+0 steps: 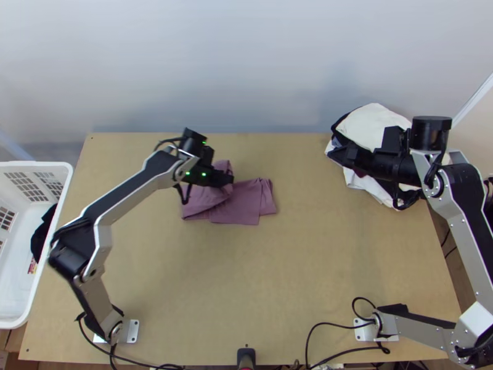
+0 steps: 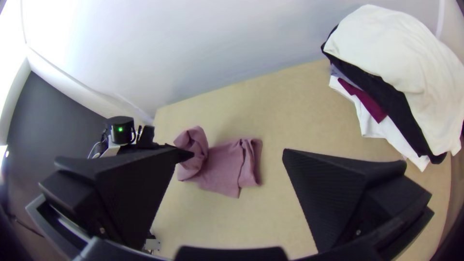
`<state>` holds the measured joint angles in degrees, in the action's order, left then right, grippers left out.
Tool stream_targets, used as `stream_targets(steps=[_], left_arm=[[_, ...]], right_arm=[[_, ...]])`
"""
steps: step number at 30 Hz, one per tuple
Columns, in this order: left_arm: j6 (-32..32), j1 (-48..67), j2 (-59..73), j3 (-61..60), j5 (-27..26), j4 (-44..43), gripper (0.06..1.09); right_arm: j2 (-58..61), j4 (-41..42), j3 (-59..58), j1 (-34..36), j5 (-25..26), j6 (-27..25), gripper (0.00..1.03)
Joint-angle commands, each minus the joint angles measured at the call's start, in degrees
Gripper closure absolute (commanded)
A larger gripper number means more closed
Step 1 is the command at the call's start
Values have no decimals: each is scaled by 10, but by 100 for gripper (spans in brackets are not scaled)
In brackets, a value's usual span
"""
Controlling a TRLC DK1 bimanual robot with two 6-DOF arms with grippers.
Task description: Fold the t-shirt
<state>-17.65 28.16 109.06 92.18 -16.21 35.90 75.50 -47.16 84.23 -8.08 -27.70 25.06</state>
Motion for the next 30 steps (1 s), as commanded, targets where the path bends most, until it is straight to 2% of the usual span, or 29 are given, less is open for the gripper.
stream_targets(steps=[1, 6, 7, 8, 9, 10, 11, 22, 27, 30], left_arm=[[-13, 14, 34, 34, 4, -4, 92], [-15, 37, 70, 65, 6, -2, 92], [-15, 43, 78, 72, 9, -2, 84], [-15, 47, 86, 82, 14, -1, 66], [-11, 55, 95, 93, 14, 0, 31], [-4, 58, 102, 105, 14, 0, 7], [0, 61, 107, 120, 15, 0, 10], [4, 75, 58, 165, 15, -3, 10], [34, 44, 11, 121, 15, 15, 10], [44, 15, -24, 94, 15, 25, 10]], right_arm=[[-16, 5, -20, 3, -3, -1, 3], [-14, 12, -30, 1, -3, 0, 3], [-14, 14, -33, -1, -3, 0, 3], [-14, 17, -37, -4, -3, 1, 3], [-14, 21, -42, -6, -3, 2, 3], [-13, 24, -49, -9, -3, 2, 3], [-12, 28, -57, -12, -3, 2, 3], [44, 100, -136, -52, -2, 2, 3], [108, 102, -108, -94, 19, 27, 3], [149, 76, -66, -135, 32, 39, 3]])
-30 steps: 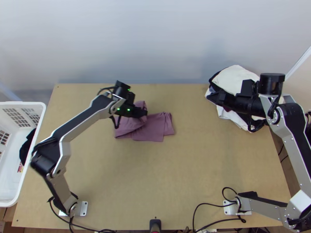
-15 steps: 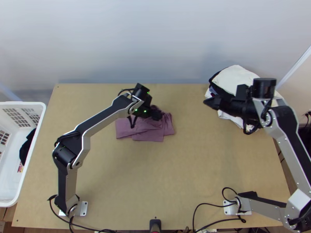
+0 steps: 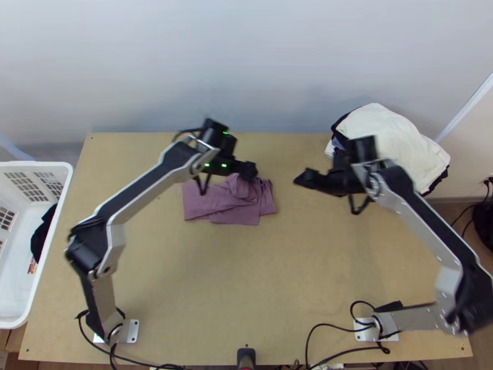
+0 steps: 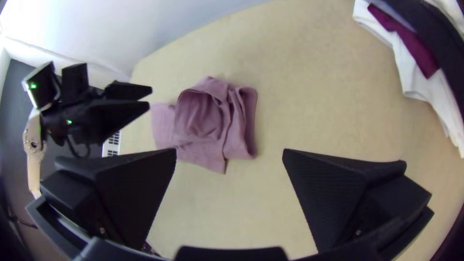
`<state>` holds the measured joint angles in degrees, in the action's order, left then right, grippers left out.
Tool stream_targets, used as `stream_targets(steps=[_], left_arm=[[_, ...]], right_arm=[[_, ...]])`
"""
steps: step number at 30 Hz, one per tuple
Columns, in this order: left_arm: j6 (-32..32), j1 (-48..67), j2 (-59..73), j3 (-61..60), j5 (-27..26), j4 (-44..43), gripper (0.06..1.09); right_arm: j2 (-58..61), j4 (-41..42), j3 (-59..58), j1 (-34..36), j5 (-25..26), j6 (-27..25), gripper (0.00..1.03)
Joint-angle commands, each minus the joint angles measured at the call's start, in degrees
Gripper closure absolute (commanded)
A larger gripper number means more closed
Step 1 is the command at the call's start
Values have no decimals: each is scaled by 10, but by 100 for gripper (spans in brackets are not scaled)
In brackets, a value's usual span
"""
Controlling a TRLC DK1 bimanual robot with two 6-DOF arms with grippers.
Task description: Fold the t-shirt
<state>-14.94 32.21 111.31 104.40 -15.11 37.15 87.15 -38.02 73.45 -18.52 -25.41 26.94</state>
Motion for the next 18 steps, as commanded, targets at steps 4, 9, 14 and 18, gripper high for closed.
stream_targets(steps=[4, 9, 14, 18], left_arm=[[56, -67, -91, -68, 7, 42, 10], [105, -91, -150, -148, 38, 63, 10], [118, -120, -184, -213, 53, 63, 10], [119, -133, -203, -250, 53, 56, 10]], right_arm=[[96, -80, 117, -88, 33, 21, 4], [156, -119, 206, -154, 83, 17, 4], [226, -152, 273, -195, 143, 15, 7], [264, -159, 294, -232, 217, -8, 18]])
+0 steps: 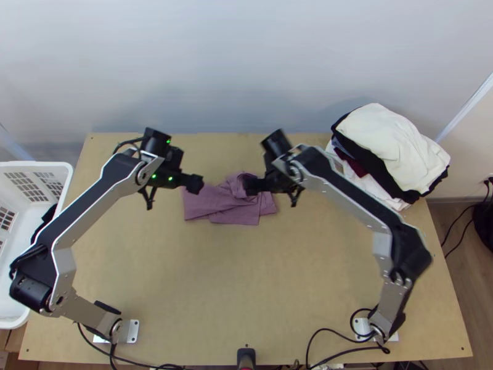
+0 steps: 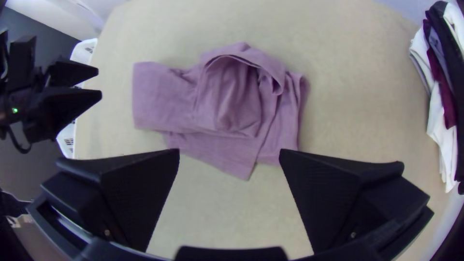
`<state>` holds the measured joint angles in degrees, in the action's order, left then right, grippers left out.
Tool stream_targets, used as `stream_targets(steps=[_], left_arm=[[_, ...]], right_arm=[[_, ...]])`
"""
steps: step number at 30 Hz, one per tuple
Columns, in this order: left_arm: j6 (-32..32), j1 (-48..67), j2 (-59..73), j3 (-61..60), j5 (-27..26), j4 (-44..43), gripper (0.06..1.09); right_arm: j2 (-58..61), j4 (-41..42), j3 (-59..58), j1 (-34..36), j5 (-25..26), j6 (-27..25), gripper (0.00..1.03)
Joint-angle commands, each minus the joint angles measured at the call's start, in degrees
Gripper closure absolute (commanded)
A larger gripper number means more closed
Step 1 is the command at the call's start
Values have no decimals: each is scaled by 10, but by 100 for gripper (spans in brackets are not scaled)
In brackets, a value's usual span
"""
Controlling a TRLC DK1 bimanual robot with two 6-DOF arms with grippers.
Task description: Fold the t-shirt
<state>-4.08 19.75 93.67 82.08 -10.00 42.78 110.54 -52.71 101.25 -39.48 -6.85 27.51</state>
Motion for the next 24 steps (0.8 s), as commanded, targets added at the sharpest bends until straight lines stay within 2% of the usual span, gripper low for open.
stream_targets(steps=[1, 4, 5, 14, 24], left_arm=[[10, -10, -32, -36, 2, -3, 10], [10, -12, -45, -61, 2, -17, 10], [10, -16, -47, -65, 2, -17, 10], [9, -24, -57, -87, 2, -27, 10], [7, -30, -58, -90, 2, -27, 10]], right_arm=[[38, -12, 21, -32, 50, -21, 19], [65, -12, 40, -57, 110, -43, 32], [75, -12, 48, -61, 116, -47, 34], [133, -12, 111, -87, 170, -75, 34], [189, -8, 160, -85, 190, -105, 34]])
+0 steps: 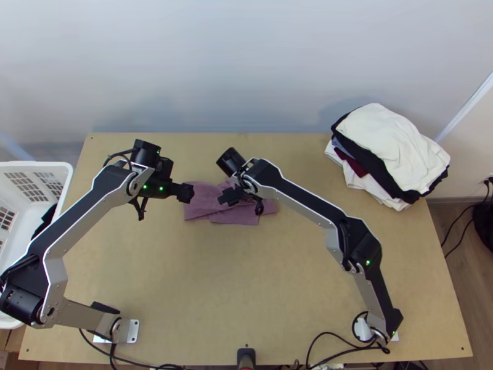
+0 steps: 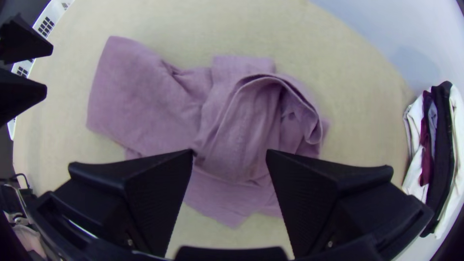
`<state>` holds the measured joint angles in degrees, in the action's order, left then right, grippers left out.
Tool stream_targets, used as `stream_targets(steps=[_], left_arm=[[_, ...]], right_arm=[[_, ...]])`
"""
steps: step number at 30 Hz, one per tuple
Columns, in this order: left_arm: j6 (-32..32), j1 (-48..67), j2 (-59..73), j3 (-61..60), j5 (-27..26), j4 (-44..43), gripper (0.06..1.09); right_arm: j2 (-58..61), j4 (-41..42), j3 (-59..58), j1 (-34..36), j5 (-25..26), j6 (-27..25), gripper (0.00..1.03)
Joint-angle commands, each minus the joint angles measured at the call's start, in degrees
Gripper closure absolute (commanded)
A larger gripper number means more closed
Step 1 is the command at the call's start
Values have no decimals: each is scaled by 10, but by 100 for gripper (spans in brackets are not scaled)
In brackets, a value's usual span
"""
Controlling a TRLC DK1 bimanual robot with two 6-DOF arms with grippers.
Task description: Fold the t-shirt
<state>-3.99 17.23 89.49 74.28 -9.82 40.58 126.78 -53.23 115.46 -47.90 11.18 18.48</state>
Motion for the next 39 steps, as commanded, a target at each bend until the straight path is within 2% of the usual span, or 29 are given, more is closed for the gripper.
stream_targets(steps=[1, 2, 3, 5, 6, 8, 16, 30, 31, 32, 35, 36, 39], left_arm=[[6, -5, -17, -12, 0, -5, 10], [6, -6, -17, -13, 0, -5, 10], [6, -7, -17, -14, 0, -5, 10], [6, -9, -18, -18, 0, -6, 10], [6, -11, -18, -19, 0, -6, 10], [6, -12, -18, -19, 0, -6, 10], [9, -20, -21, -25, 0, -6, 10], [9, -3, -16, -22, 0, -19, 10], [9, -2, -15, -21, 0, -19, 10], [9, -1, -15, -19, 0, -19, 10], [10, 1, -15, -15, 0, -19, 10], [12, 1, -15, -14, 0, -19, 10], [13, 1, -15, -11, 0, -19, 10]], right_arm=[[32, -1, 19, -1, 16, -21, 35], [36, 0, 21, 0, 20, -23, 35], [38, 1, 21, 0, 22, -27, 41], [40, 14, 20, 0, 34, -35, 70], [40, 18, 15, 0, 34, -42, 75], [36, 29, 14, -1, 45, -51, 101], [-42, 36, -45, 4, 50, -40, 100], [-157, 75, -235, 91, 49, 8, 100], [-161, 75, -247, 97, 49, 11, 99], [-165, 75, -257, 99, 49, 13, 88], [-178, 72, -285, 112, 46, 26, 16], [-182, 70, -292, 117, 45, 28, 4], [-202, 70, -299, 128, 44, 30, 4]])
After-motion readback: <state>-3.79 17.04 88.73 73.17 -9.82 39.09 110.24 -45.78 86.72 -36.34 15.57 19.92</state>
